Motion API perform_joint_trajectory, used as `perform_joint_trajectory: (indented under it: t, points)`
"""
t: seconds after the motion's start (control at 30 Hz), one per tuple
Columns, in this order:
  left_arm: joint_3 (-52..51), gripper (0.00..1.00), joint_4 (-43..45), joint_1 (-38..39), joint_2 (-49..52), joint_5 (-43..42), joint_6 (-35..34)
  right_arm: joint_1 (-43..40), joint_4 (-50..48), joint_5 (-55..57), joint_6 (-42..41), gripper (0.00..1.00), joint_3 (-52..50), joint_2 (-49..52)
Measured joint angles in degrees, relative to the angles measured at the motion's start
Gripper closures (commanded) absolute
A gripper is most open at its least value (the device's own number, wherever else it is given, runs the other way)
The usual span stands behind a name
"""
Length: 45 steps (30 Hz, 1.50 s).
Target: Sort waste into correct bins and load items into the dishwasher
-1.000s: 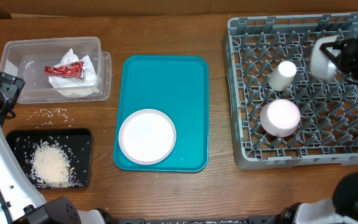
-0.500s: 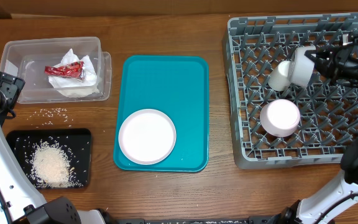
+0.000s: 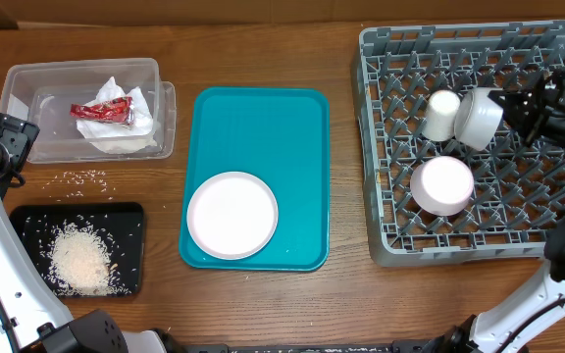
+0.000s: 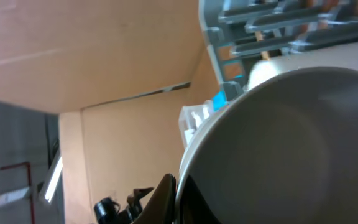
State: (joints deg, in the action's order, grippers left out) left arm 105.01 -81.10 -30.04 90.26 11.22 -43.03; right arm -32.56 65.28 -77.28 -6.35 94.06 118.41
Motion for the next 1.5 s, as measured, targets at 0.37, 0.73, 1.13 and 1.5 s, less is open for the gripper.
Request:
perform_joint_trajectory:
  t: [0.37, 0.73, 1.13, 1.5]
  points:
    - [0.00, 0.00, 0.00, 0.00, 0.00, 0.00, 0.00, -1.97, 0.87, 3.80, -0.04, 0.96, -0.02, 1.03]
    - [0.02, 0.00, 0.02, 0.00, 0.00, 0.00, 0.00, -6.86, 3.04, 14.93, 0.66, 0.70, 0.13, 0.57]
    - [0.02, 0.00, 0.00, 0.00, 0.00, 0.00, 0.00, -14.34, 8.28, 28.17, 1.44, 0.55, 3.43, -7.80]
    - [0.02, 0.00, 0.02, 0.00, 0.00, 0.00, 0.00, -2.60, 5.92, 37.22, 1.57, 0.85, 3.93, -10.36]
